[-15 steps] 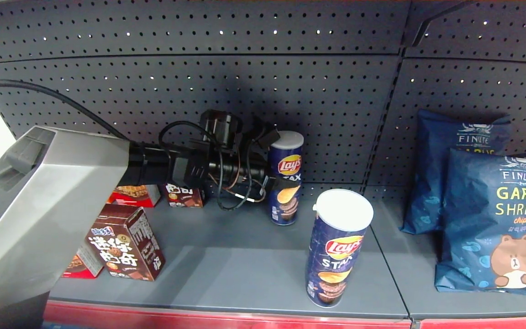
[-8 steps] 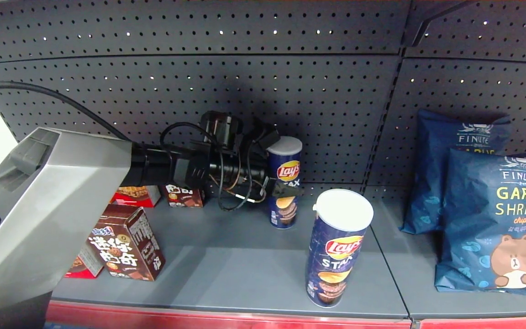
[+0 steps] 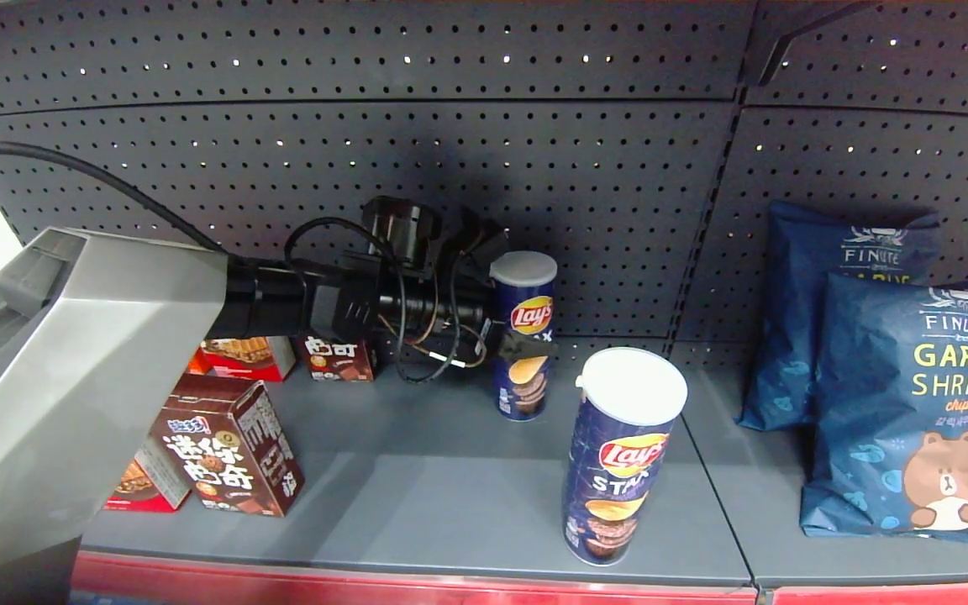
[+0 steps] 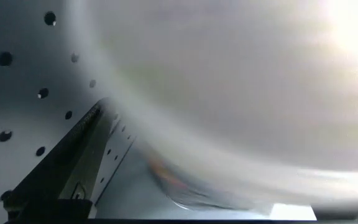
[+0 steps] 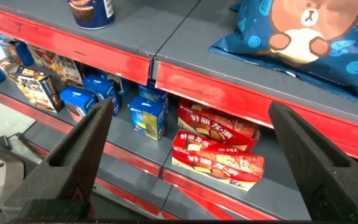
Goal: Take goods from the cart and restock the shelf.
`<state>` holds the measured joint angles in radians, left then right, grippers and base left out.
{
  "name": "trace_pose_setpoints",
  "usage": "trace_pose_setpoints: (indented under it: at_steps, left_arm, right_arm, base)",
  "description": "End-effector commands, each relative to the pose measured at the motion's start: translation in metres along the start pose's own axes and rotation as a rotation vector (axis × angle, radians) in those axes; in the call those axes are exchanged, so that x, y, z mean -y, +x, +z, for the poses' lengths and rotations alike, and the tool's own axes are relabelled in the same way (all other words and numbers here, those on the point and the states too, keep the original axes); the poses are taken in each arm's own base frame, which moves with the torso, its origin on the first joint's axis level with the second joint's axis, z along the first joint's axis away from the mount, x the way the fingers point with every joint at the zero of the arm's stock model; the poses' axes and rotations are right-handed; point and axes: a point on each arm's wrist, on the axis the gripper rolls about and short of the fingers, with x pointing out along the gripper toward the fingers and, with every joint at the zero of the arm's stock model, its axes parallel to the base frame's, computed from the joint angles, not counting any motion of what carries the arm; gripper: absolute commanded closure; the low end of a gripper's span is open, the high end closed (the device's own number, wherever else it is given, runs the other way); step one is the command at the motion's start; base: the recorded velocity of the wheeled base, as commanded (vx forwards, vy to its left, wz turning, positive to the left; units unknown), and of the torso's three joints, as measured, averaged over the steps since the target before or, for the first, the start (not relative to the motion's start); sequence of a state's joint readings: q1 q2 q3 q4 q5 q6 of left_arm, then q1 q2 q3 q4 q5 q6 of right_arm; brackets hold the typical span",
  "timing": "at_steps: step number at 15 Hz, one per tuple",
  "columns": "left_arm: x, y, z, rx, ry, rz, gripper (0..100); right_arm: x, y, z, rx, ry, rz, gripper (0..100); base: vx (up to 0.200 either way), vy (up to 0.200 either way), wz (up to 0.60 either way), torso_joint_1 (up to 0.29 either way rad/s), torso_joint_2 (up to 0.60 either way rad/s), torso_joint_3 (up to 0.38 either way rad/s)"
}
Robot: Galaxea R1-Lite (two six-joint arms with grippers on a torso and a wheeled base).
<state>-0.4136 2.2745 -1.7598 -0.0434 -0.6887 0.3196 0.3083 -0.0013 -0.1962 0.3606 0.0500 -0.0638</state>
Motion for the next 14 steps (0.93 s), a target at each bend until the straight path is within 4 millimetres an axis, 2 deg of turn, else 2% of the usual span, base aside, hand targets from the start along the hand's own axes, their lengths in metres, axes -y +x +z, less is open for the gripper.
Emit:
trace_pose_setpoints:
  at_steps: [1, 4, 9, 10, 14]
  left_arm:
    - [0.006, -0.011, 0.008, 0.008, 0.008, 0.005, 0]
    - [0.015, -0.026, 0.009, -0.002, -0.001, 0.011, 0]
    - [0.028, -0.068, 0.014, -0.002, -0.011, 0.055, 0]
    - [0.028, -0.070, 0.014, -0.002, -0.011, 0.059, 0]
    - [0.052, -0.123, 0.004, 0.027, -0.009, 0.141, 0]
  right_arm:
    - [0.000, 0.000, 0.000, -0.001, -0.001, 0.001, 0]
    - [0.000, 0.000, 0.000, -0.001, -0.001, 0.002, 0]
    - [0.000, 0.000, 0.000, -0.001, -0.002, 0.002, 0]
    - [0.000, 0.000, 0.000, -0.001, -0.002, 0.002, 0]
    - [0.000, 0.000, 0.000, 0.000, -0.005, 0.008, 0]
  base:
    - [0.000, 0.000, 0.00, 0.000, 0.00, 0.000]
    - [0.000, 0.000, 0.00, 0.000, 0.00, 0.000]
    - [0.000, 0.000, 0.00, 0.000, 0.00, 0.000]
    - [0.000, 0.000, 0.00, 0.000, 0.00, 0.000]
    - [0.000, 0.000, 0.00, 0.000, 0.00, 0.000]
